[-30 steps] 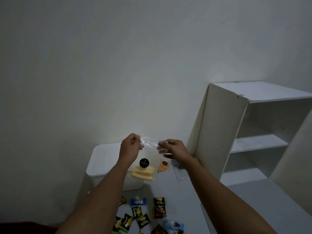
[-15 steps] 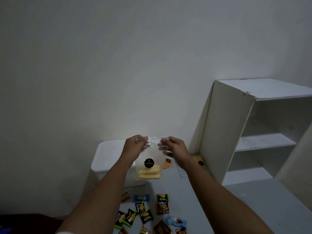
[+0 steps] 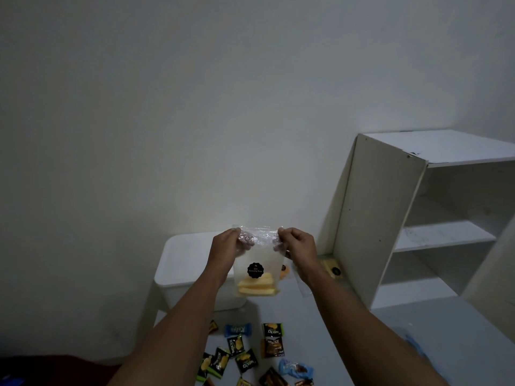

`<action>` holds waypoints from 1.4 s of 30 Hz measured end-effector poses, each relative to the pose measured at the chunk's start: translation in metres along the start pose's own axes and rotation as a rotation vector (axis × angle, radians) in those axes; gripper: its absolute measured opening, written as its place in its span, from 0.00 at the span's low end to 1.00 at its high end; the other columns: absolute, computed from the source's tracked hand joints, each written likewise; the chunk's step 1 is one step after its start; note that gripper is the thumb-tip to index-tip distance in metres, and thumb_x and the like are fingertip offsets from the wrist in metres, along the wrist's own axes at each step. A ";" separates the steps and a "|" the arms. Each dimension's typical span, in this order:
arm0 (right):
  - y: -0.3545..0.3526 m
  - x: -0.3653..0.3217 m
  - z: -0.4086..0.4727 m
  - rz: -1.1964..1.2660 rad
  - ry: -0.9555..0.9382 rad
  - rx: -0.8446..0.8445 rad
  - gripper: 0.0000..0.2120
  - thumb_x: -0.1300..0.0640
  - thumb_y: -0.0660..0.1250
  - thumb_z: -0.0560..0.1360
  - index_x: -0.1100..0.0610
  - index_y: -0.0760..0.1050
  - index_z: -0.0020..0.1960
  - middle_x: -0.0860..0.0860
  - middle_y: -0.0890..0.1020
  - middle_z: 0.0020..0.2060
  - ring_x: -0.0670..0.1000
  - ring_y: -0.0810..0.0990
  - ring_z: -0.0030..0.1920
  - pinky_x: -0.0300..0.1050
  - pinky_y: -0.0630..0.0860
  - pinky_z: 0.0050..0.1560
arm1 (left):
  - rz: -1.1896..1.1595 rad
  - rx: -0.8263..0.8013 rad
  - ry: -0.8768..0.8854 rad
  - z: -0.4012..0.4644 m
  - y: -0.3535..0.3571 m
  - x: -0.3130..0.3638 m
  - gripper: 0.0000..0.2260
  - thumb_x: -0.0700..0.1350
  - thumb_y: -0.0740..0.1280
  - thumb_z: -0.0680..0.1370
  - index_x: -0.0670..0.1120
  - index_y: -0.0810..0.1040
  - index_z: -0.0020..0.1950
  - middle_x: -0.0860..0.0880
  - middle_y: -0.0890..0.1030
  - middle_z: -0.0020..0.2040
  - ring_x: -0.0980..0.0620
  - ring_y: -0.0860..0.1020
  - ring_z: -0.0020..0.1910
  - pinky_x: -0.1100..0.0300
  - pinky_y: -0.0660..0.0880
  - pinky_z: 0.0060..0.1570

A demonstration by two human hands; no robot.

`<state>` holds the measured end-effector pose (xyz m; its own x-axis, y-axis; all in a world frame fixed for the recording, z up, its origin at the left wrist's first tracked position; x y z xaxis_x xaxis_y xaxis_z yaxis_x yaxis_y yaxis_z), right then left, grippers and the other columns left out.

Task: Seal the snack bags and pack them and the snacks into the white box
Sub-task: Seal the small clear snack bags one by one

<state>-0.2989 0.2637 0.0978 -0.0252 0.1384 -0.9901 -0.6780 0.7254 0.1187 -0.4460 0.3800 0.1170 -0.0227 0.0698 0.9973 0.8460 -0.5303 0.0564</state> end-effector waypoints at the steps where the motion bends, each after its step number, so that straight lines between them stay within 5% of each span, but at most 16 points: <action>1: -0.001 0.000 0.000 0.004 0.012 -0.011 0.13 0.55 0.70 0.80 0.64 0.81 0.43 0.55 0.85 0.36 0.52 0.84 0.37 0.48 0.78 0.44 | -0.003 0.004 -0.003 0.000 0.001 0.001 0.14 0.42 0.59 0.83 0.37 0.83 0.48 0.42 0.86 0.40 0.47 0.83 0.40 0.55 0.78 0.48; 5: -0.001 0.001 -0.004 0.009 0.034 -0.091 0.10 0.55 0.73 0.77 0.64 0.83 0.48 0.58 0.88 0.43 0.52 0.85 0.42 0.49 0.80 0.47 | 0.053 -0.010 0.026 -0.003 0.007 -0.002 0.14 0.43 0.61 0.83 0.38 0.83 0.46 0.43 0.85 0.40 0.51 0.84 0.38 0.57 0.80 0.48; 12: 0.001 -0.004 -0.008 0.033 0.070 -0.211 0.05 0.59 0.72 0.77 0.60 0.81 0.45 0.59 0.85 0.41 0.56 0.84 0.42 0.49 0.80 0.47 | 0.075 -0.099 0.057 -0.005 0.012 -0.005 0.07 0.43 0.70 0.79 0.41 0.85 0.47 0.44 0.87 0.42 0.51 0.84 0.41 0.58 0.80 0.48; 15: -0.001 -0.004 -0.009 0.029 0.113 -0.185 0.07 0.54 0.72 0.78 0.57 0.83 0.45 0.57 0.87 0.43 0.55 0.85 0.45 0.47 0.79 0.47 | 0.124 -0.109 0.088 -0.003 0.010 -0.005 0.08 0.43 0.69 0.80 0.39 0.84 0.48 0.46 0.87 0.41 0.56 0.84 0.39 0.65 0.79 0.44; 20: -0.006 0.003 -0.007 -0.014 0.064 -0.133 0.22 0.37 0.76 0.70 0.56 0.80 0.40 0.56 0.84 0.37 0.59 0.78 0.42 0.58 0.69 0.46 | 0.140 -0.054 0.097 -0.002 0.011 -0.005 0.11 0.46 0.70 0.80 0.38 0.83 0.46 0.43 0.86 0.39 0.51 0.83 0.39 0.56 0.79 0.47; 22: -0.010 -0.001 -0.005 -0.006 0.025 -0.097 0.20 0.40 0.76 0.70 0.57 0.82 0.39 0.56 0.83 0.36 0.58 0.79 0.40 0.61 0.75 0.45 | 0.059 -0.030 0.080 -0.003 0.013 -0.004 0.13 0.45 0.65 0.83 0.37 0.82 0.45 0.42 0.85 0.39 0.52 0.83 0.36 0.58 0.80 0.45; 25: -0.016 -0.004 -0.005 0.030 0.041 -0.080 0.12 0.50 0.74 0.77 0.58 0.84 0.41 0.57 0.86 0.39 0.56 0.83 0.40 0.51 0.77 0.45 | 0.085 -0.015 0.098 -0.002 0.014 -0.004 0.16 0.46 0.61 0.85 0.37 0.81 0.45 0.42 0.84 0.38 0.54 0.82 0.34 0.59 0.79 0.44; 32: -0.021 0.005 -0.001 0.025 0.058 -0.146 0.08 0.58 0.72 0.78 0.64 0.81 0.48 0.55 0.82 0.38 0.53 0.81 0.40 0.46 0.80 0.46 | 0.048 -0.059 0.055 -0.003 0.017 -0.010 0.13 0.46 0.66 0.82 0.38 0.82 0.46 0.45 0.86 0.38 0.52 0.84 0.38 0.58 0.80 0.47; 37: -0.021 0.004 0.002 -0.009 0.059 -0.182 0.13 0.56 0.75 0.76 0.68 0.81 0.48 0.57 0.84 0.38 0.53 0.83 0.40 0.53 0.79 0.49 | 0.120 -0.096 0.067 -0.005 0.021 -0.014 0.09 0.45 0.68 0.81 0.41 0.84 0.49 0.48 0.87 0.39 0.57 0.84 0.38 0.60 0.79 0.46; 42: -0.023 0.001 0.000 -0.066 0.080 -0.226 0.07 0.55 0.74 0.76 0.60 0.83 0.48 0.58 0.87 0.45 0.52 0.85 0.44 0.46 0.79 0.47 | 0.124 -0.089 0.061 0.000 0.019 -0.013 0.09 0.46 0.69 0.80 0.42 0.84 0.47 0.48 0.87 0.38 0.52 0.84 0.41 0.56 0.79 0.50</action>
<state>-0.2833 0.2467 0.0945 -0.0275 0.0354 -0.9990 -0.8268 0.5609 0.0426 -0.4297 0.3694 0.1046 0.0445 -0.0513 0.9977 0.7939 -0.6045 -0.0665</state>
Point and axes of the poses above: each hand's wrist, its own z-axis towards the middle knuckle, its own y-axis out of the palm, x = y × z, the point moved 1 cm from there along z, towards the middle knuckle
